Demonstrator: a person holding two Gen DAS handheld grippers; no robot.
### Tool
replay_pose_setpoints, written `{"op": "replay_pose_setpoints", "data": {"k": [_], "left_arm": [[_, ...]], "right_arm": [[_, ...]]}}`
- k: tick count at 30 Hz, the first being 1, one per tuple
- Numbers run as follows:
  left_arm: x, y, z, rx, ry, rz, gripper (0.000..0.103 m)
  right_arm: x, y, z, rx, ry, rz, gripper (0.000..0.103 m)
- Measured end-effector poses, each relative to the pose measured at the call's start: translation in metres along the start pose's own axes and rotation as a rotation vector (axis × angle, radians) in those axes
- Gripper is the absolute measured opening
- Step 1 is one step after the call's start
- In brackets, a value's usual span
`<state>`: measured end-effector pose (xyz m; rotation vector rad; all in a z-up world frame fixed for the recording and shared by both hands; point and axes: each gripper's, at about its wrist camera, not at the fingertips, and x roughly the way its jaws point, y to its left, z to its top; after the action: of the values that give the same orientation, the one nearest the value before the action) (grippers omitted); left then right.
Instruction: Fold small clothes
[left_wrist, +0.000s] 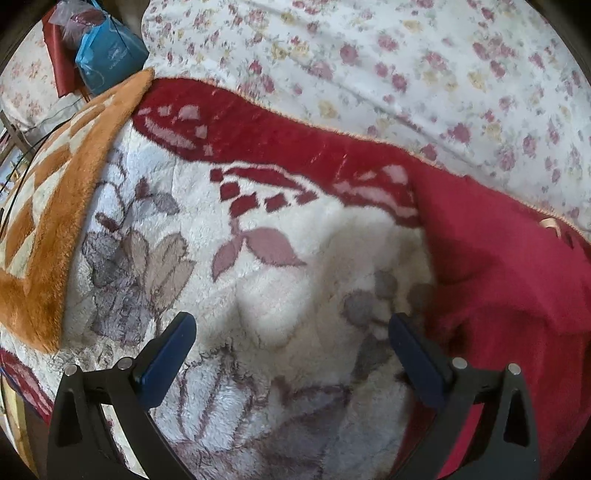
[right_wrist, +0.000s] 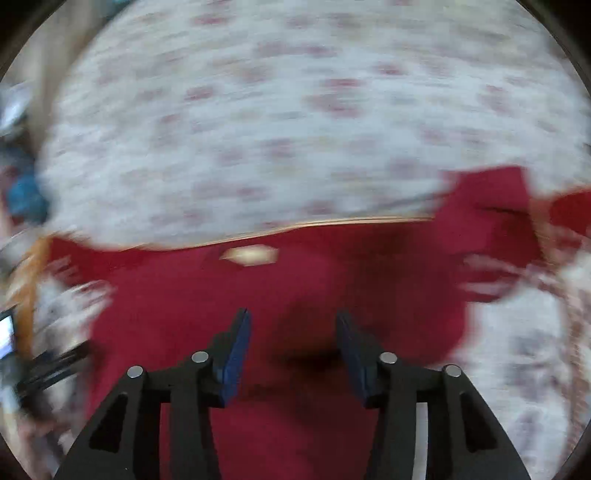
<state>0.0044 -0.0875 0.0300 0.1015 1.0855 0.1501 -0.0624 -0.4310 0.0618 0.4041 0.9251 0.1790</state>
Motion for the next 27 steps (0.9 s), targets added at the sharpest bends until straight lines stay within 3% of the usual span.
{"op": "replay_pose_setpoints", "data": {"k": [3, 6, 9, 12, 14, 17, 19, 24, 26, 27], "left_arm": [[-0.001, 0.011, 0.003, -0.034, 0.001, 0.002, 0.103], [-0.005, 0.028, 0.007, -0.076, -0.019, 0.010, 0.103], [-0.004, 0.046, 0.008, -0.120, -0.021, 0.021, 0.103], [-0.001, 0.059, 0.010, -0.154, -0.004, 0.015, 0.103], [-0.004, 0.064, 0.012, -0.174, -0.010, 0.005, 0.103], [-0.013, 0.074, 0.013, -0.205, -0.044, 0.019, 0.103], [-0.015, 0.081, 0.014, -0.232, -0.058, 0.023, 0.103], [-0.014, 0.075, 0.018, -0.234, -0.062, 0.014, 0.103], [-0.016, 0.065, 0.018, -0.213, -0.067, -0.001, 0.103], [-0.018, 0.057, 0.019, -0.191, -0.076, -0.019, 0.103]], "right_arm": [[0.029, 0.062, 0.006, -0.110, 0.056, 0.177, 0.053], [0.051, 0.117, 0.000, -0.258, 0.090, 0.228, 0.053], [0.071, 0.137, -0.014, -0.218, 0.163, 0.347, 0.053], [0.094, 0.141, -0.016, -0.180, 0.145, 0.298, 0.053], [0.112, 0.146, -0.015, -0.153, 0.167, 0.330, 0.052], [0.135, 0.152, -0.014, -0.111, 0.175, 0.290, 0.013], [0.136, 0.160, -0.017, -0.070, 0.167, 0.310, 0.013], [0.136, 0.177, -0.035, -0.109, 0.152, 0.275, 0.016], [0.130, 0.168, -0.037, -0.085, 0.193, 0.321, 0.017], [0.124, 0.165, -0.039, -0.098, 0.224, 0.352, 0.024]]}}
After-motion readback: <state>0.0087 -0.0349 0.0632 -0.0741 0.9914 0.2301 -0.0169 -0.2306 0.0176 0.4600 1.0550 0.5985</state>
